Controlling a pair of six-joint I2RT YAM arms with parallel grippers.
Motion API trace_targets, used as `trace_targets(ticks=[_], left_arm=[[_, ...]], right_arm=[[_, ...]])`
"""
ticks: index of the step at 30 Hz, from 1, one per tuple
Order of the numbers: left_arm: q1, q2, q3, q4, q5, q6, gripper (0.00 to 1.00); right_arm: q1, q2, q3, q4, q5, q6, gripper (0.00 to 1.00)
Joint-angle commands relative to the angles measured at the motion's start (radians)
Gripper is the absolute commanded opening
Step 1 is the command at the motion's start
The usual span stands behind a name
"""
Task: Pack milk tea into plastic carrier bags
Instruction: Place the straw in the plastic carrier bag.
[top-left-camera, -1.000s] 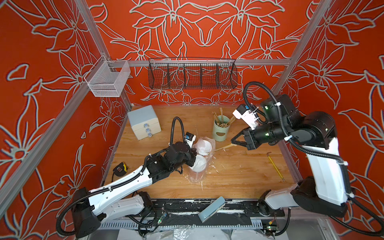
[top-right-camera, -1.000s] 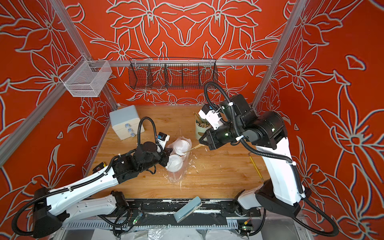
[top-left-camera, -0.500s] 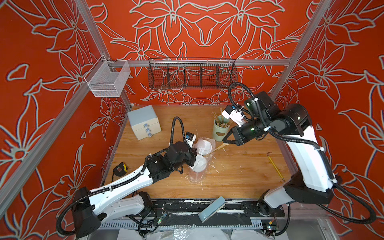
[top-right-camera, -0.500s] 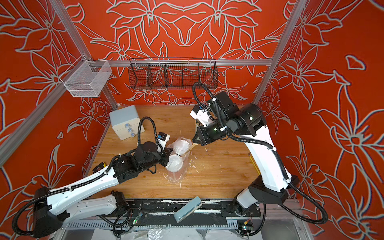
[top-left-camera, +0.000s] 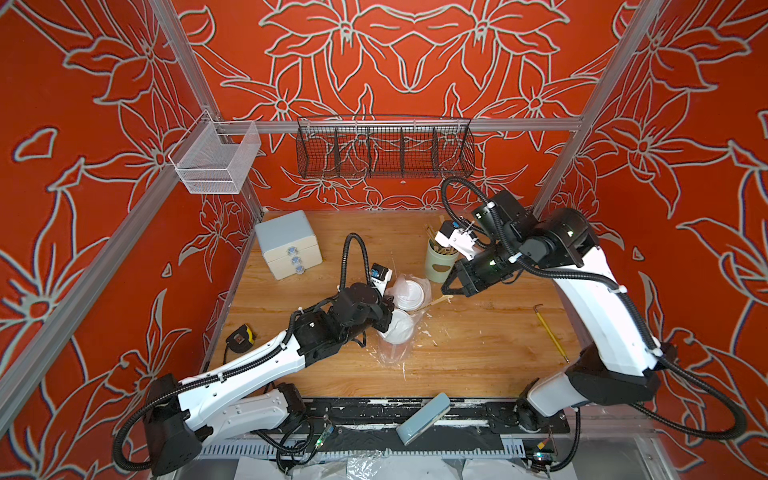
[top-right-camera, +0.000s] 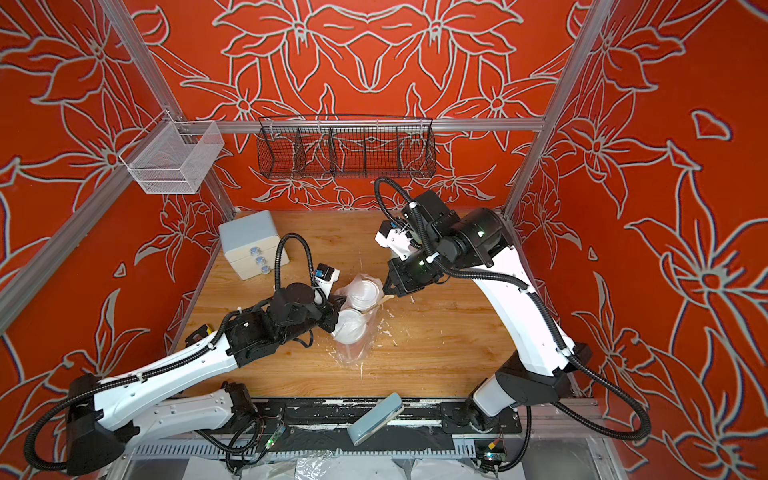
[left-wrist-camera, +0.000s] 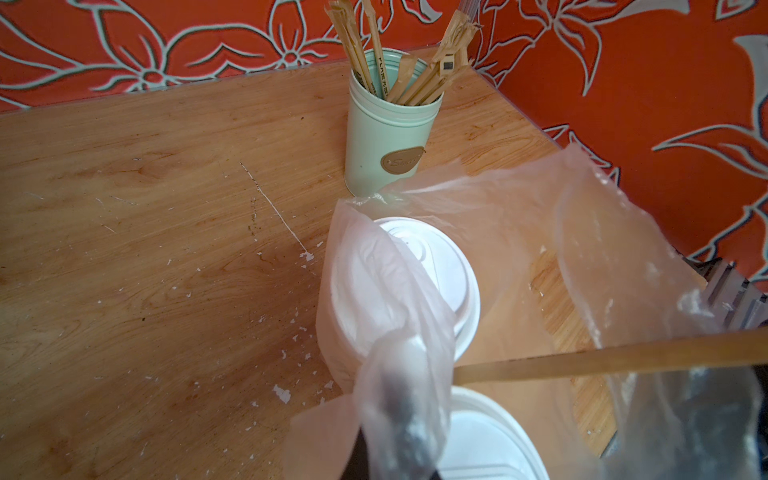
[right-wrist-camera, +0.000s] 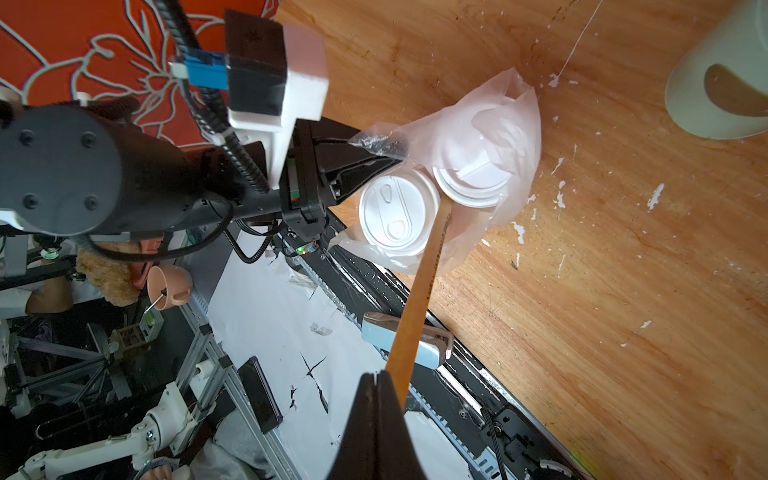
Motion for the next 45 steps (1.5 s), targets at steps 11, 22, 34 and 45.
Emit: trace_targets(ticks=[11,22,34,45], left_arm=[[0.001,-0.051,-0.027,0.008,-0.005,0.003,0.00],[0.001,-0.076,-0.026,0.003,-0.006,0.008,0.00],[0.002,-0.080,-0.029,-0.009,-0.018,0.010,0.00],[0.001,-0.070,-0.016,-0.027,-0.022,0.021,0.00]], right_arm=[[0.034,0.104,-0.054,0.074,0.029,-0.013,0.00],[0.034,0.170,-0.090,0.140,0.032,-0.018,0.14],[0.035,0.173,-0.058,0.180,0.047,-0.016,0.49],[0.014,0.046,0.044,0.217,0.323,-0.017,0.54]])
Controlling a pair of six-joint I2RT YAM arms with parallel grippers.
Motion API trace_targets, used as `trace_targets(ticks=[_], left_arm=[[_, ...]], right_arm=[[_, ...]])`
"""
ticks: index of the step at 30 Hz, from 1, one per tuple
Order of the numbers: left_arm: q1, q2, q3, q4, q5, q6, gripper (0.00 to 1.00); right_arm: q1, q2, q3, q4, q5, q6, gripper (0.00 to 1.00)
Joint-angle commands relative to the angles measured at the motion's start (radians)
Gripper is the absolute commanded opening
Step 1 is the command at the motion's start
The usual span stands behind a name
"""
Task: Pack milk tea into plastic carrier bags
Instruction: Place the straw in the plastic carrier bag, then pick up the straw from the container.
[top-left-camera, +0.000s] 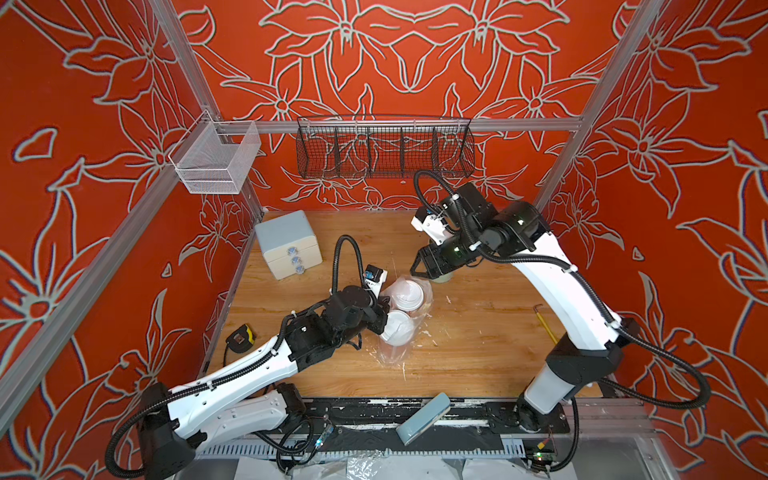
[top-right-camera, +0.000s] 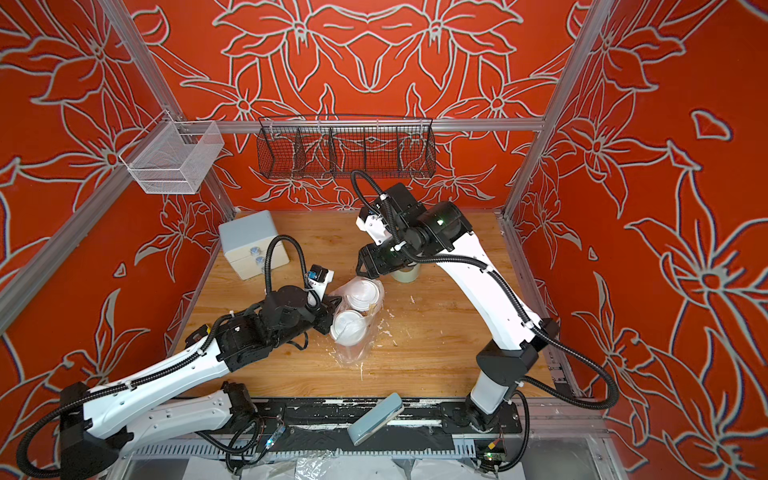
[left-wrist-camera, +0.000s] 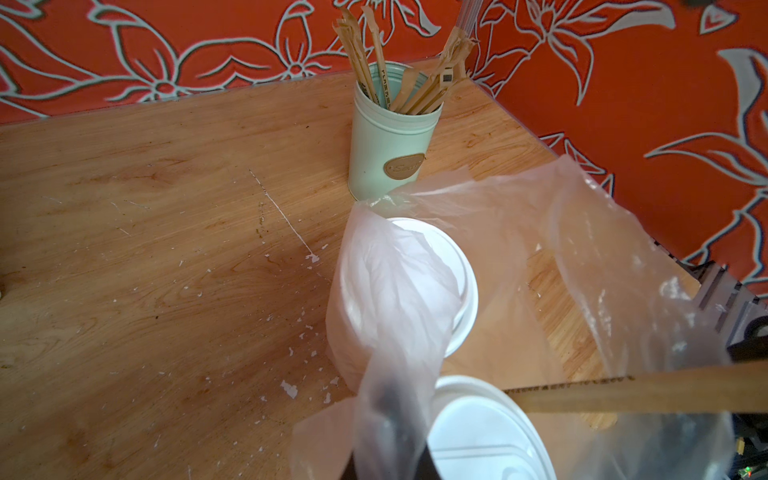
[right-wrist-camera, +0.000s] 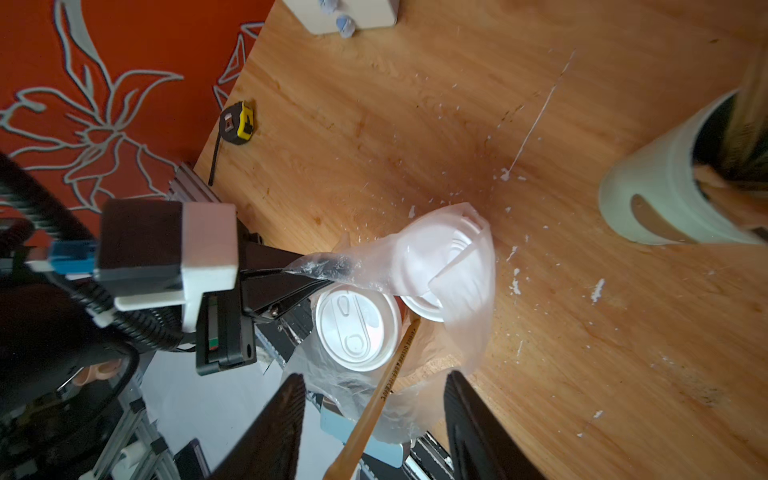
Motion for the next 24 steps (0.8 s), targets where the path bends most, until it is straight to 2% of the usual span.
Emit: trace_targets(ticks=[1,8,12,18,24], left_arm=[[0.001,-0.010,0.007,-0.014,-0.015,0.013,0.00],[0.001,-0.016,0.003,-0.021,-0.023,0.019,0.00],[0.001,-0.010,0.004,-0.024,-0.026,0.021,0.00],[0.001,-0.015,0.001,-0.029,-0.033,0.023,0.00],[0.001,-0.027,-0.008,-0.032,-0.041,0.020,0.00]], right_arm=[[-0.020,-0.073,-0.011,0.020,0.163,-0.014,0.54],[-0.142,-0.191,-0.213,0.158,0.310,0.001,0.51],[-0.189,-0.213,-0.279,0.244,0.352,0.004,0.52],[-0.313,-0.159,-0.320,0.310,0.325,-0.001,0.52],[-0.400,-0.067,-0.330,0.362,0.356,-0.012,0.51]])
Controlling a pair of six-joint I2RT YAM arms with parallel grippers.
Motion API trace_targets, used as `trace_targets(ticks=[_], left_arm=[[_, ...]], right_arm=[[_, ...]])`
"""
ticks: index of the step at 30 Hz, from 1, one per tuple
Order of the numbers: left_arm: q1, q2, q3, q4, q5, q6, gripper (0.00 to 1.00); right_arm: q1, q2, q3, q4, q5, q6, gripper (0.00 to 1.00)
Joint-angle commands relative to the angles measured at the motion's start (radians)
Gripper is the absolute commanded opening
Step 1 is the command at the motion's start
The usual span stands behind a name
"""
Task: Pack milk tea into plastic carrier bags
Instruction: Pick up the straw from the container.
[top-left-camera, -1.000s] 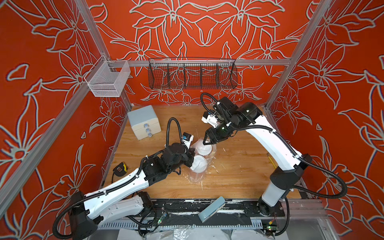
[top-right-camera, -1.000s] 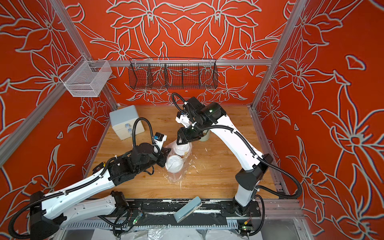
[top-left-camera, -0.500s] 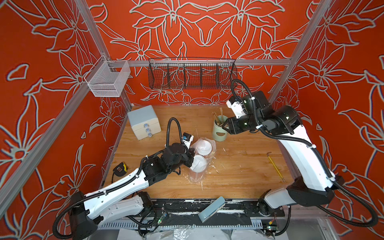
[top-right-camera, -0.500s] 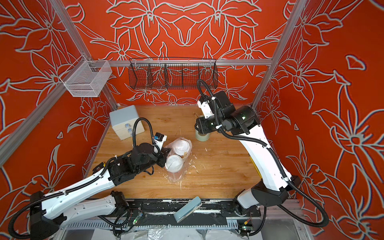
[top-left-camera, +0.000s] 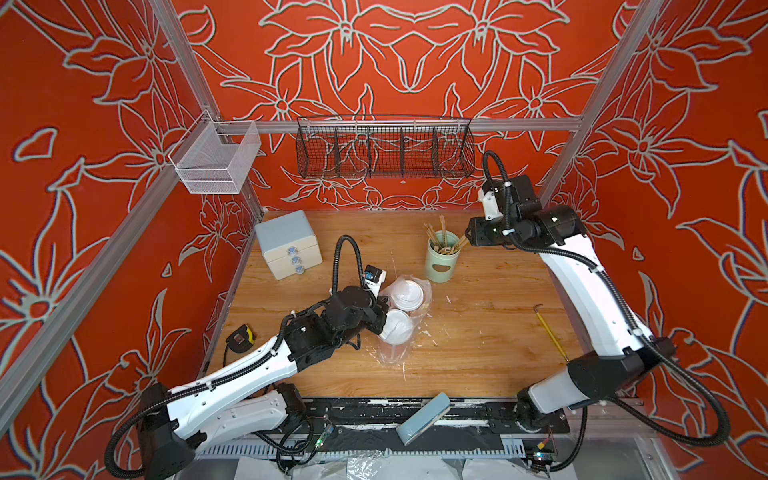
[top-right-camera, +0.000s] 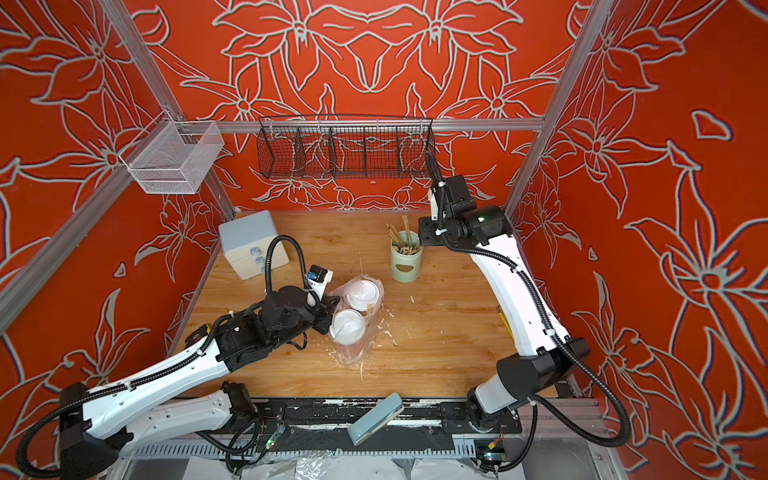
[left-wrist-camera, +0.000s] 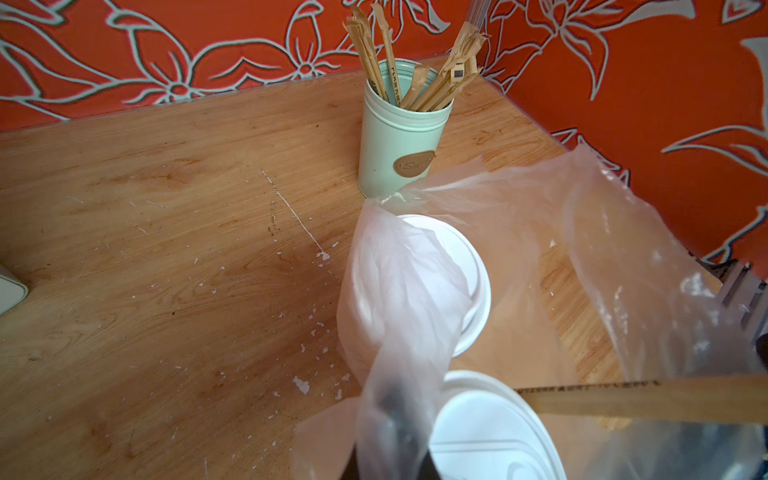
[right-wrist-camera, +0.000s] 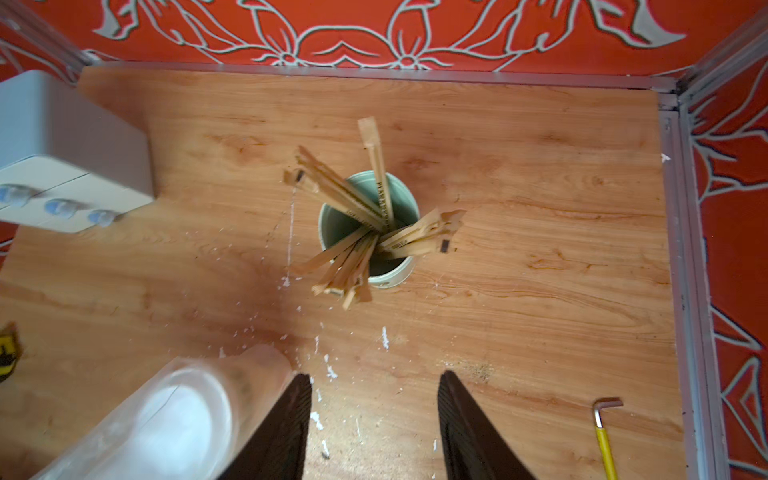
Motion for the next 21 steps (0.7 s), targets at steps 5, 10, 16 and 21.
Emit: trace_targets(ticks=[5,10,16,21], left_arm=[[0.001,-0.017,-0.011,-0.015,-0.025,0.008,0.00],[0.001,0.002,-0.002,-0.014,-0.023,0.010,0.00],[0.001,0.010,0.001,-0.021,-0.031,0.005,0.00],[0.001,0.006,-0.002,-0.021,-0.034,0.003,0.00]], right_arm=[[-0.090,0.133,0.011,0.071,-0.022,-0.008,0.48],[-0.105,0.231,0.091,0.046,-0.006,-0.015,0.47],[-0.121,0.341,0.189,0.021,-0.055,-0.030,0.46],[-0.121,0.398,0.265,-0.086,-0.087,-0.035,0.37]])
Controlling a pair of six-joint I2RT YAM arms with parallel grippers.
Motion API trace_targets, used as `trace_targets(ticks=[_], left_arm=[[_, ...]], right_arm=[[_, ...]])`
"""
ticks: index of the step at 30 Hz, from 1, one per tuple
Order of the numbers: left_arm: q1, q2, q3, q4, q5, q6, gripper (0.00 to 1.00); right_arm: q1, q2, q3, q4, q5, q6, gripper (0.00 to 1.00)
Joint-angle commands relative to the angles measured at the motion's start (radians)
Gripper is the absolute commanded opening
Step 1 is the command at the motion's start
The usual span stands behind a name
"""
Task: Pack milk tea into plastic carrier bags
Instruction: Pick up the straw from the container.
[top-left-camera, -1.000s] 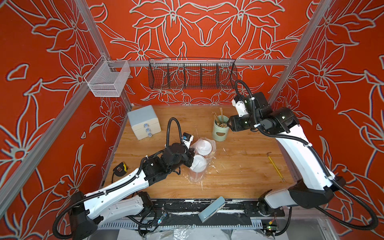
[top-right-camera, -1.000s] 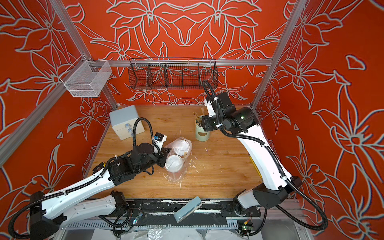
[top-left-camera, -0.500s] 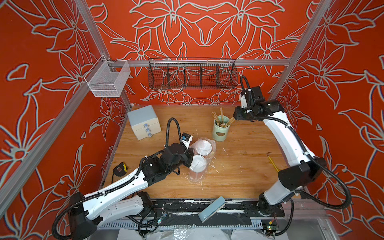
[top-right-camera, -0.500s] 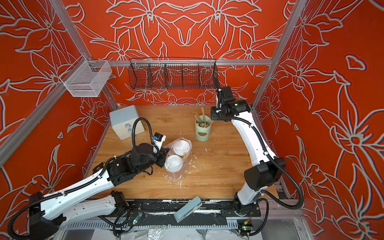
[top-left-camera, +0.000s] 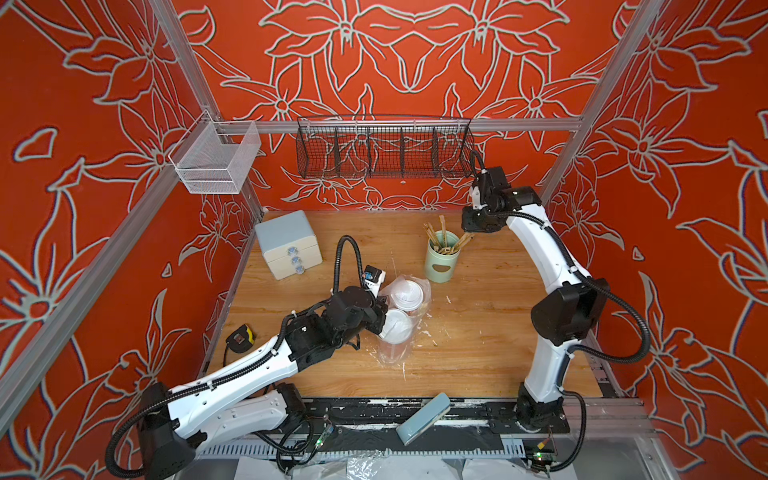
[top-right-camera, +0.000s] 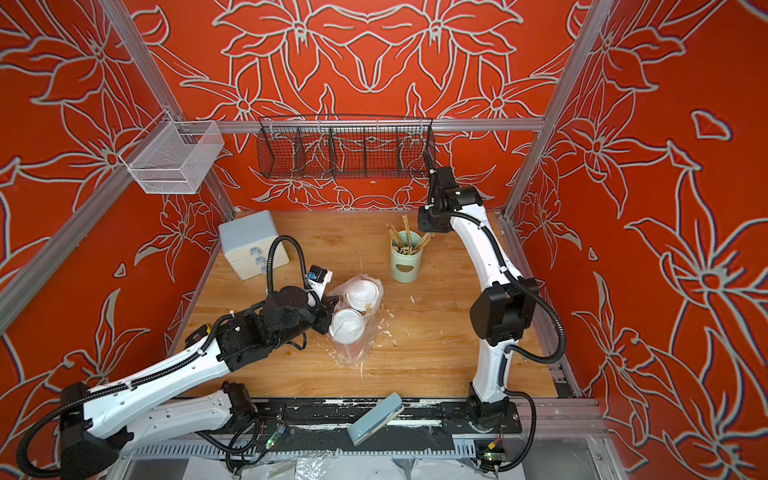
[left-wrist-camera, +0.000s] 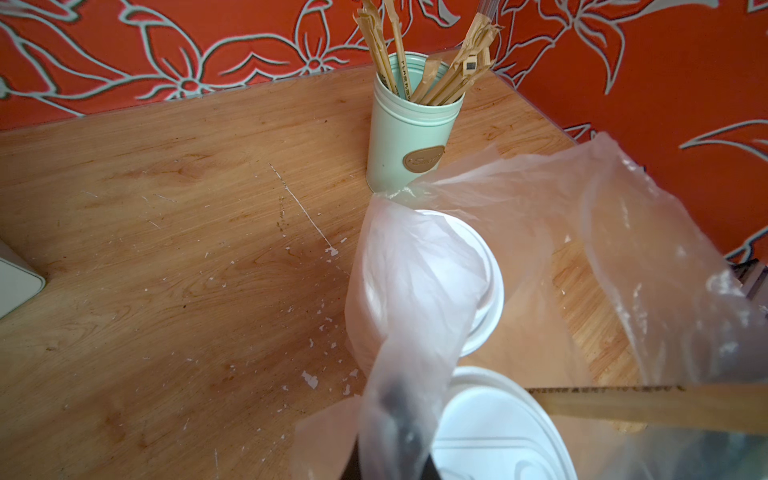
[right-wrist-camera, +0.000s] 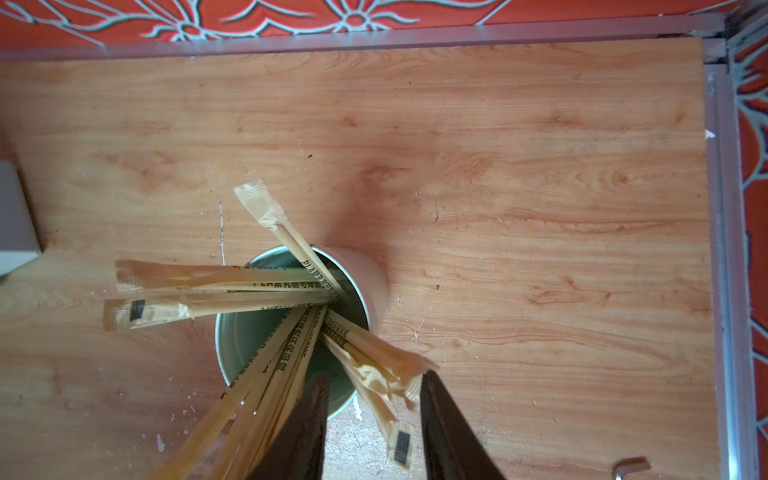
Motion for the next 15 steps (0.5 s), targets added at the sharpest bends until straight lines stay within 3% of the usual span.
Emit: trace_targets(ticks=[1,15], left_arm=[[0.001,-0.002,-0.003,-0.009,-0.014,0.004,0.00],[0.001,-0.006,-0.013,-0.009,-0.017,-0.002,0.00]], right_arm=[[-0.007,0.014,0.042,-0.095,-0.036,-0.016,0.37],[-0.006,0.020,0.017,-0.109,-0.062,-0.049,0.38]])
